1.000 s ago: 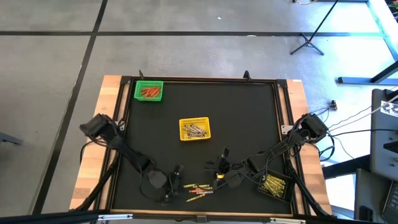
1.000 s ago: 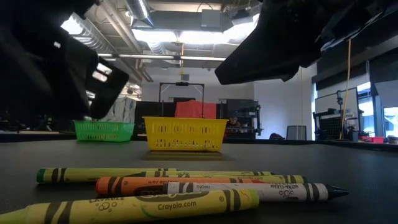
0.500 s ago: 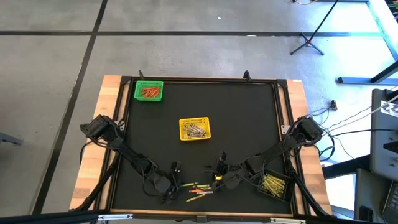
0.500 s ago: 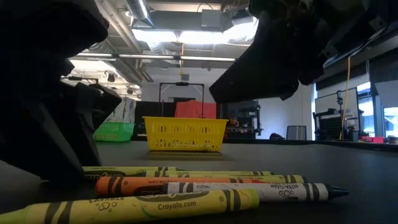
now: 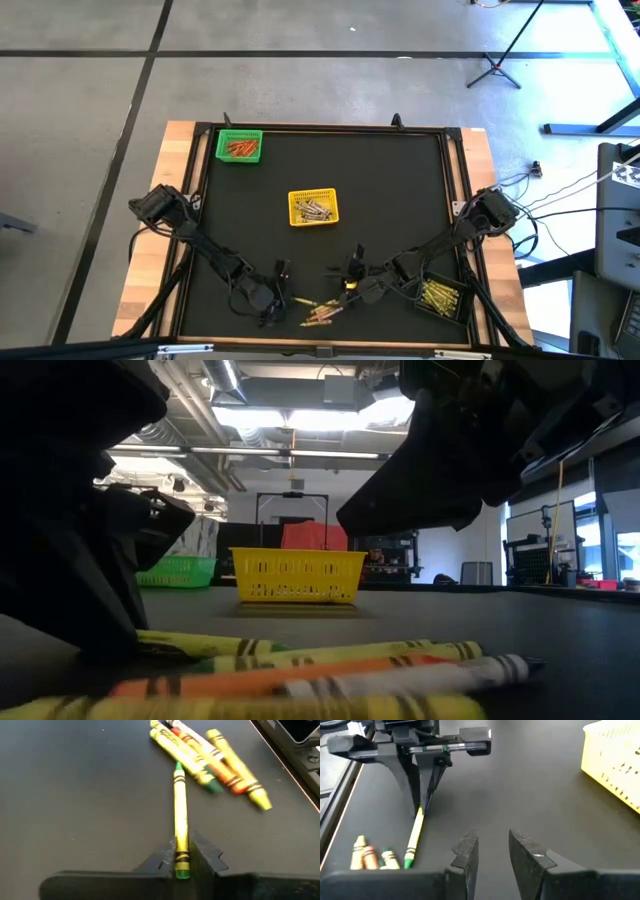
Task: Sort crayons
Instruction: Put the green crayon into the black bin
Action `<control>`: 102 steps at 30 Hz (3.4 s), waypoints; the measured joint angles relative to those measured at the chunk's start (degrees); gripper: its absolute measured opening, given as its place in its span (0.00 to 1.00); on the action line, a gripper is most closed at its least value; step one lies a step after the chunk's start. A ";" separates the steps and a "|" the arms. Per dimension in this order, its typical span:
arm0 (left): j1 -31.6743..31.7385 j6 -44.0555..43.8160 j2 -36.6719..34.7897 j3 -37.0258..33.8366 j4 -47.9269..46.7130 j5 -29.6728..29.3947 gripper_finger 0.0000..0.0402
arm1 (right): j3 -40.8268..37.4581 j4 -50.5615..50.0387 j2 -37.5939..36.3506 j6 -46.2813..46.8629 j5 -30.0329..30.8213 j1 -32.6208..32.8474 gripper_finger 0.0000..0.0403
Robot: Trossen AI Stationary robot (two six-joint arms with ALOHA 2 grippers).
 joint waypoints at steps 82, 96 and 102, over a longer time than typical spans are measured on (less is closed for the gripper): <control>1.25 21.11 -14.64 -16.61 29.59 -11.44 0.23 | 0.22 -8.24 -11.18 -10.12 -1.23 0.02 0.05; 1.27 20.78 -14.66 -16.60 29.21 -11.45 0.23 | 0.22 -49.10 -33.78 32.08 -26.40 5.29 0.05; 1.27 20.34 -14.69 -16.59 28.50 -11.46 0.23 | 0.24 -59.48 -35.78 55.32 -33.58 11.33 0.07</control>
